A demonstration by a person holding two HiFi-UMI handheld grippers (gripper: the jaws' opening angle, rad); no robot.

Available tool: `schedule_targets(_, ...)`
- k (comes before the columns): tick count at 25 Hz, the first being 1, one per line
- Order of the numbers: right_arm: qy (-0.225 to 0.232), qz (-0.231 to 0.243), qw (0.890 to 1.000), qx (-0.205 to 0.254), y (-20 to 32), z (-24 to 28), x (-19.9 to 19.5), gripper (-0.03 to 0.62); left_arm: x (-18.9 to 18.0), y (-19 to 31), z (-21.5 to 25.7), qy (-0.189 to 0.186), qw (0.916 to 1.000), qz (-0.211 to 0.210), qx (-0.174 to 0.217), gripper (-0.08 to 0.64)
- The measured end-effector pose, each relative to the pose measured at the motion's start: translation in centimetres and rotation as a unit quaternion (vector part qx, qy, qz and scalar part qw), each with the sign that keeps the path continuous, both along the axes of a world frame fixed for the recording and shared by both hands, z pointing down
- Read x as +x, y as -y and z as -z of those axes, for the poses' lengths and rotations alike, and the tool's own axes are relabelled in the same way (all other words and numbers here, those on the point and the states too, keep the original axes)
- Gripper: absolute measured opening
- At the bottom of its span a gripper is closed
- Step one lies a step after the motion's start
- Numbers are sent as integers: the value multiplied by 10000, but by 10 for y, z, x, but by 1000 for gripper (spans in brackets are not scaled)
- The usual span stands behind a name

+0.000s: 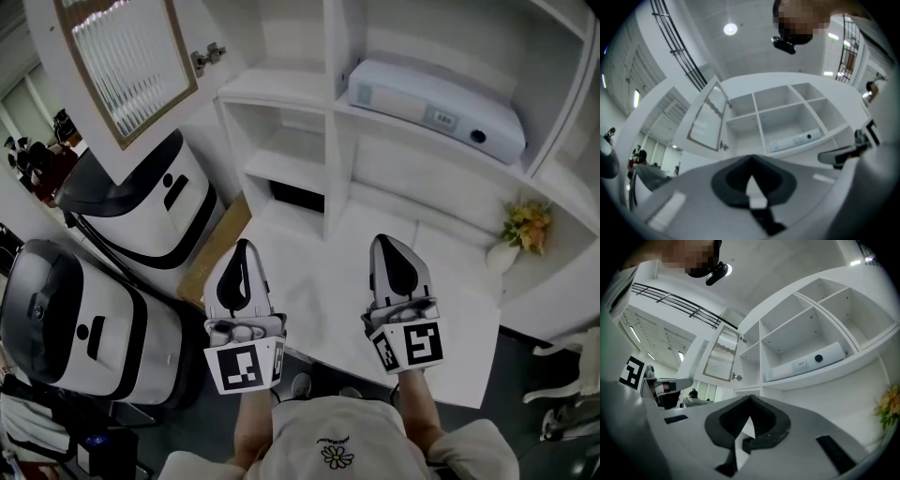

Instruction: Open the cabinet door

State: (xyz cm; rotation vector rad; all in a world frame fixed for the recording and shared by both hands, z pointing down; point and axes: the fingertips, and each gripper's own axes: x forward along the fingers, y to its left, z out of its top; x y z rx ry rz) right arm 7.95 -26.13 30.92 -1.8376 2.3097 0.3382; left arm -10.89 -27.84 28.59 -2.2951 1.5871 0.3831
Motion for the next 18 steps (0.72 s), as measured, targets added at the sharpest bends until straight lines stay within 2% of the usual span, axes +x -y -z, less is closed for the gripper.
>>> schedule_targets(18, -98, 5, 9999, -57, 9, -2, -1, -3, -7, 8, -4, 2, 9999, 91, -76, 6)
